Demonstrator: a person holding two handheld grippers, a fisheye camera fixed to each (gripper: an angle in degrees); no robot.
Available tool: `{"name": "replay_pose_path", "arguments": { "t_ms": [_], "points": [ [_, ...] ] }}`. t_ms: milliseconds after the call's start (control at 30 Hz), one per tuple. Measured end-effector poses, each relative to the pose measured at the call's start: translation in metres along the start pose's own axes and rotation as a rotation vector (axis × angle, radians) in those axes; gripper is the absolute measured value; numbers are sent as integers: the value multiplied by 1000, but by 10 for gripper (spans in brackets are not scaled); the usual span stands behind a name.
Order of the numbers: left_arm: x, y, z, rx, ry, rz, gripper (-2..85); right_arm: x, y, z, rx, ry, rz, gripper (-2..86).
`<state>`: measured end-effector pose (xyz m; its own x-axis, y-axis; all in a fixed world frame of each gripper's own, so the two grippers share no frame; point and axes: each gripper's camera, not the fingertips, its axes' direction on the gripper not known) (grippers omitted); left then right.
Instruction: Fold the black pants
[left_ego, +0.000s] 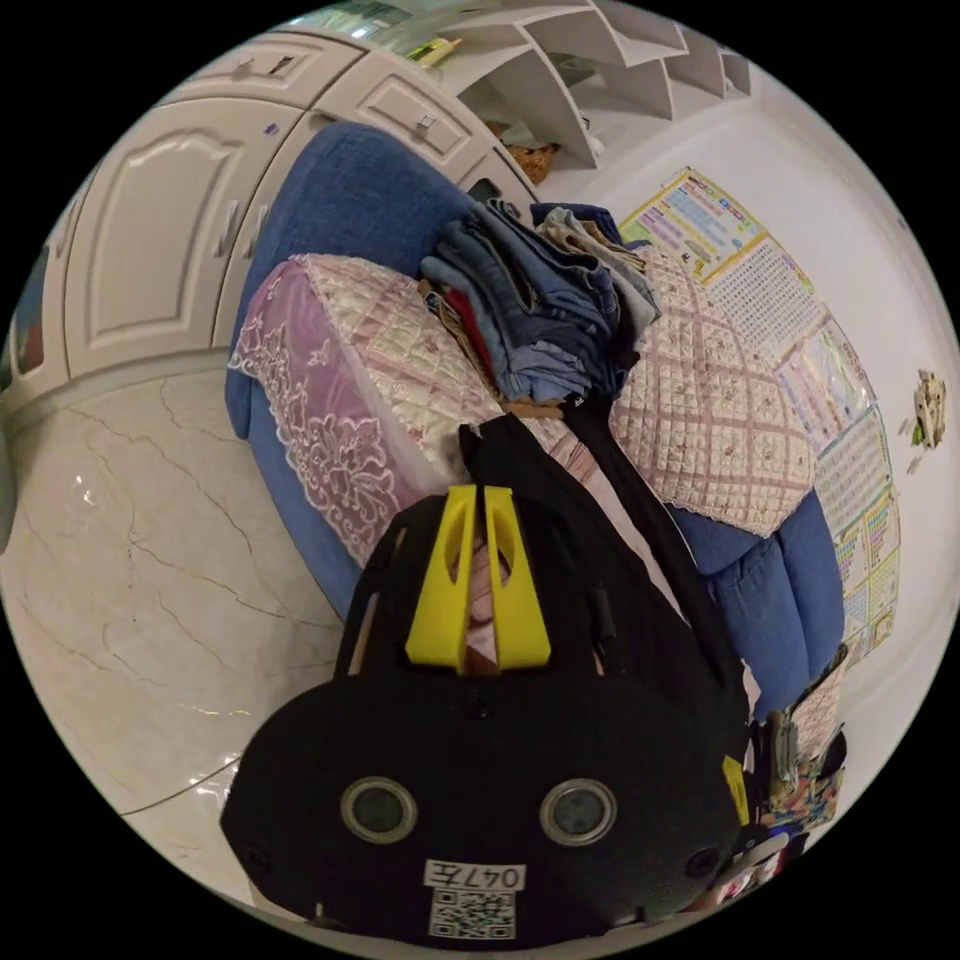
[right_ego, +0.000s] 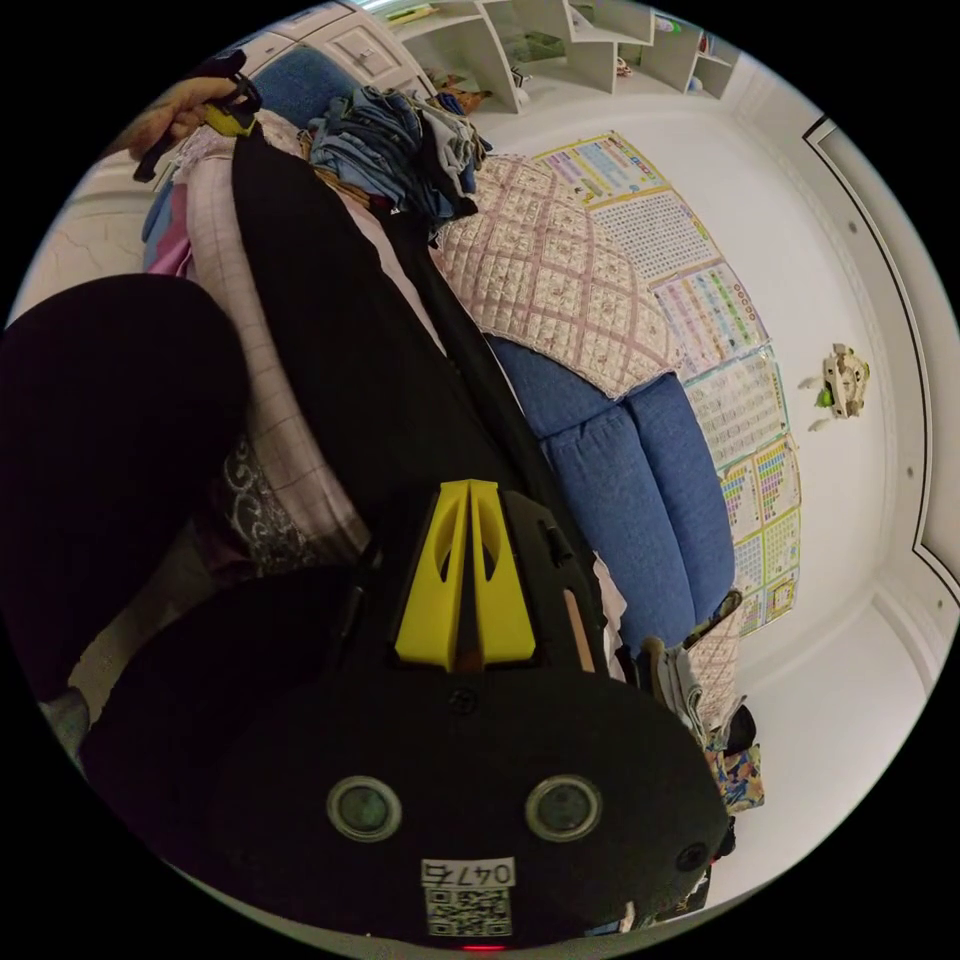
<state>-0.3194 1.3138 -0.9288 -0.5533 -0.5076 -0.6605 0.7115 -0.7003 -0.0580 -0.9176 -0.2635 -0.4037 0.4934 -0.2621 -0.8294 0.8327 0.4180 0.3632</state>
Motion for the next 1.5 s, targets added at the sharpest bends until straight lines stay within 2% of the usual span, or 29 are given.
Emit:
{"name": "replay_pose_path", "arguments": {
  "t_ms": [200,300,467,633,800,967,1067,1167,1500],
  "points": [
    [6,-8,21,-24,-103,131,4,22,-7,-11,-2,3,-6,-6],
    [3,-8,36,-57,-165,166,35,33,-9,-14,0,1,-9,-6],
    [3,24,28,58,-289,223,52,50,-11,-19,0,5,-6,-6],
    [24,75,33,61,-189,414,32,62,-12,-20,-1,7,-14,-6],
    [65,132,65,7,-248,654,-4,74,-10,-20,-2,12,-15,-6],
    [105,174,109,-83,-111,855,-8,86,-7,-18,-6,10,-7,-6],
    [118,202,143,-118,-172,944,-8,94,-4,-17,-4,6,14,-6],
    [117,223,173,-194,-173,958,-8,101,-2,-15,-5,1,26,-6],
    [98,250,218,-248,-114,937,-8,110,5,-10,6,12,10,-6]
  ]
}}
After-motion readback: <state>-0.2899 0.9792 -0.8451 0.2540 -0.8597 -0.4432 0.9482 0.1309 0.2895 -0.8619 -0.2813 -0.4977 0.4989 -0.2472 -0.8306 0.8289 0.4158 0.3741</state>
